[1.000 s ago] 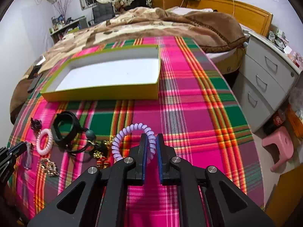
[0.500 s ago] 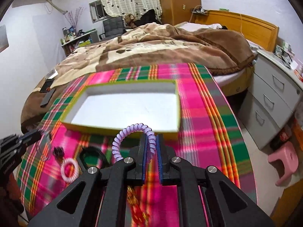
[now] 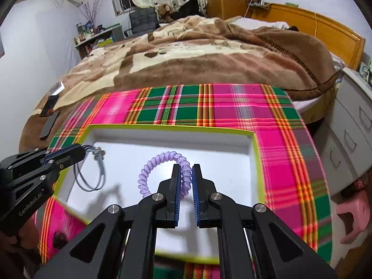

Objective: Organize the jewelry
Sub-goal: 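Carry both items into the yellow box and open both tools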

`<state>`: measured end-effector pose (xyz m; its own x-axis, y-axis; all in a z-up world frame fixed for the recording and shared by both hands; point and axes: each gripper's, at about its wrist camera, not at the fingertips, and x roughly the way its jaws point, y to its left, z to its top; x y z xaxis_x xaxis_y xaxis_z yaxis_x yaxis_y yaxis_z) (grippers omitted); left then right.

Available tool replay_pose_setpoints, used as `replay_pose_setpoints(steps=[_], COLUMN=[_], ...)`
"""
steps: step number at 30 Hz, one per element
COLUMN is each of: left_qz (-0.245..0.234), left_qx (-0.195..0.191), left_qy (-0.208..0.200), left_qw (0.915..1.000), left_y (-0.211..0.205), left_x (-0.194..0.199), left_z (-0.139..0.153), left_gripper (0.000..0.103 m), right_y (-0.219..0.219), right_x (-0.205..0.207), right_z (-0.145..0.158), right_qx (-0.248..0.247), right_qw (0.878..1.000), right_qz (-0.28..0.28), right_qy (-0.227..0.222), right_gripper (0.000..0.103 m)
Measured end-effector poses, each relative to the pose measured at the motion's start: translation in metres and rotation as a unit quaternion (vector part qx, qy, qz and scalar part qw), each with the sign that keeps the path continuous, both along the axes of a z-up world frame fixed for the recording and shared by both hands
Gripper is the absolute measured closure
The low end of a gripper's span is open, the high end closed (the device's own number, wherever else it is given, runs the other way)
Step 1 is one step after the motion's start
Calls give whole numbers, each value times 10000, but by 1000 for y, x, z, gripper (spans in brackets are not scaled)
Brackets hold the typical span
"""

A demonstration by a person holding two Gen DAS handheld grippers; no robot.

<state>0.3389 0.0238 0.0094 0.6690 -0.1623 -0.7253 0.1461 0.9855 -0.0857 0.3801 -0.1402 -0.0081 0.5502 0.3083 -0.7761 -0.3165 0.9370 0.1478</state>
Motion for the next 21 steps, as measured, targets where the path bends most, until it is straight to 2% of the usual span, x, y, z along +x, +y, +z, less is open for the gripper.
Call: replay_pose_setpoints(steps=[7,18,21], left_qz=[-58,-154,-181], left_qx=[140,179,126], left_qy=[288,410,414], left_qw=[9995,9989,9989], left_y=[-12,-23,-23], left_x=[42,57,54], left_z=[-25,-37,-35], left_gripper=[101,100,100], right_y=[5,9,5], right_x=[33,47,45], right_z=[-23,-34,-32], right_qx=[8,45,114], right_qw=[9995,9989,9990], right_qz=[-94,-55,-68], right_qy=[287,463,423], right_gripper=[94,92,86])
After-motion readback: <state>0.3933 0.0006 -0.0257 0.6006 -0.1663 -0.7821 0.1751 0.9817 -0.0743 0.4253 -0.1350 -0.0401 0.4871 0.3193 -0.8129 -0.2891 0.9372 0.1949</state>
